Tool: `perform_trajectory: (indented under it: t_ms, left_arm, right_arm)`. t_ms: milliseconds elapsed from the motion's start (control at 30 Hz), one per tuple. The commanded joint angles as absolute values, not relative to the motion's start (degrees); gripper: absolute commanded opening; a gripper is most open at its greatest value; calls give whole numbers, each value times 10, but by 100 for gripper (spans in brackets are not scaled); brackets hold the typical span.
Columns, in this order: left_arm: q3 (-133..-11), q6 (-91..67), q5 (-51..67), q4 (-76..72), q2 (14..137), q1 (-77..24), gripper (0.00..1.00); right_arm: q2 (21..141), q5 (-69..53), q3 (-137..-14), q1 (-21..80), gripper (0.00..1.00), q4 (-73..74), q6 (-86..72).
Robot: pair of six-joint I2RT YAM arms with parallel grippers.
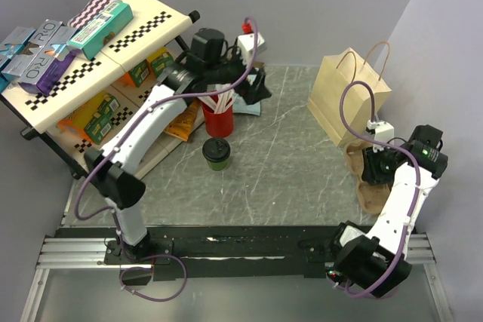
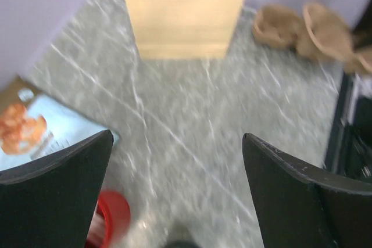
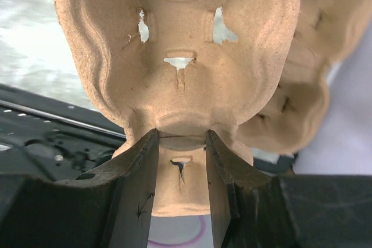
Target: Pack the takeout coffee
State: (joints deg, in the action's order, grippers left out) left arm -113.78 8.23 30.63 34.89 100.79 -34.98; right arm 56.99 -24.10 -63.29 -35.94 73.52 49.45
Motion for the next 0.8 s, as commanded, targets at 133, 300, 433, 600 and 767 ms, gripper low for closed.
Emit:
perform_trajectory:
  t_ms: [133,300,433,600,767]
  left_arm:
    - [-1242,15,254,285,1067,-367,99]
    - [-1173,35,219,293,975,-366,99]
    - [-1083,53,171,280,885,-363,99]
    - [-1036,83,107,276,802,-350,99]
    - [-1044,48,117,266,774,-296,99]
  right_arm:
    - [536,-394,-685,-287,0,795,562]
    - [514,-379,-639,-66,0,761,522]
    - [530,-353,-620,115,0,700,462]
    - [627,-312,-648,290,0,629,439]
    - [764,-250,-714,417,0,591,432]
